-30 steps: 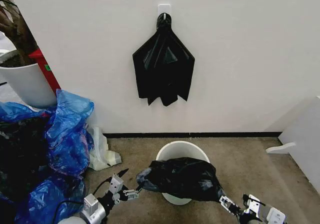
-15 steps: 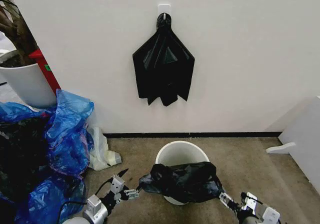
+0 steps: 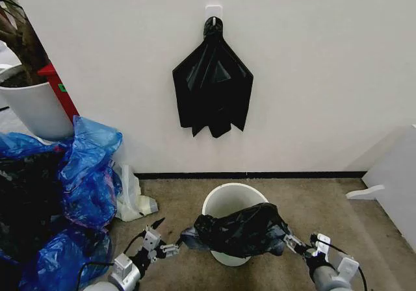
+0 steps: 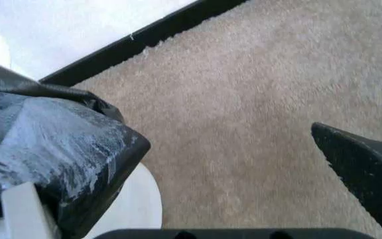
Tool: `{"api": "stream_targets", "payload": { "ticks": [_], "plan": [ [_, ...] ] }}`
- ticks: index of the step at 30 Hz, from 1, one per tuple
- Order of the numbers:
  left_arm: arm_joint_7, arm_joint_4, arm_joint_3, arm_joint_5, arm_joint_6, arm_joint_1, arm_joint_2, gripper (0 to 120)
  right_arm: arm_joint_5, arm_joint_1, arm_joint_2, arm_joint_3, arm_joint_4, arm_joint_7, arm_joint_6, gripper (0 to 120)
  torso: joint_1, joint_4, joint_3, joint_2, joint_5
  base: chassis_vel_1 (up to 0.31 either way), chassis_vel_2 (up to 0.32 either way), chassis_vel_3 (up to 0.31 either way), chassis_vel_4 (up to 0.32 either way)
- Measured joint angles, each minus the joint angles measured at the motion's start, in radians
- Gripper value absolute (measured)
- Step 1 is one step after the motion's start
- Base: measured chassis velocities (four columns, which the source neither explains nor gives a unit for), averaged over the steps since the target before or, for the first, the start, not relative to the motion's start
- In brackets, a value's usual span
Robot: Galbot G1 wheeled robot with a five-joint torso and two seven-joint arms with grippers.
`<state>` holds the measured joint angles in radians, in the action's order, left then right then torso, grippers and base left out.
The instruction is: Place the garbage bag over the trash bin.
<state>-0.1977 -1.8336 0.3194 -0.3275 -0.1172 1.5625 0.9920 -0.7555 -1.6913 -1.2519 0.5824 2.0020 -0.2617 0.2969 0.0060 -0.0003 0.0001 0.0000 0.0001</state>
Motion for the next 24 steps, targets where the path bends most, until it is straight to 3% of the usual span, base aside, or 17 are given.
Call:
{"api": "stream_targets", "payload": {
  "ticks": [18, 24],
  "plan": [
    [0.039, 0.012, 0.02, -0.116, 0.036, 0.005, 0.043, 100, -0.073, 0.162, 0.018, 0.012, -0.071, 0.045, 0.177, 100, 0.0, 0.0, 0.0, 0.0, 0.0, 0.0, 0.0, 0.0, 0.0],
    [0.045, 0.02, 0.024, -0.123, 0.034, 0.016, 0.072, 100, -0.19, 0.191, 0.02, 0.033, -0.087, 0.014, 0.272, 100, 0.0, 0.0001, 0.0, 0.0, 0.0, 0.0, 0.0, 0.0, 0.0]
  ]
}}
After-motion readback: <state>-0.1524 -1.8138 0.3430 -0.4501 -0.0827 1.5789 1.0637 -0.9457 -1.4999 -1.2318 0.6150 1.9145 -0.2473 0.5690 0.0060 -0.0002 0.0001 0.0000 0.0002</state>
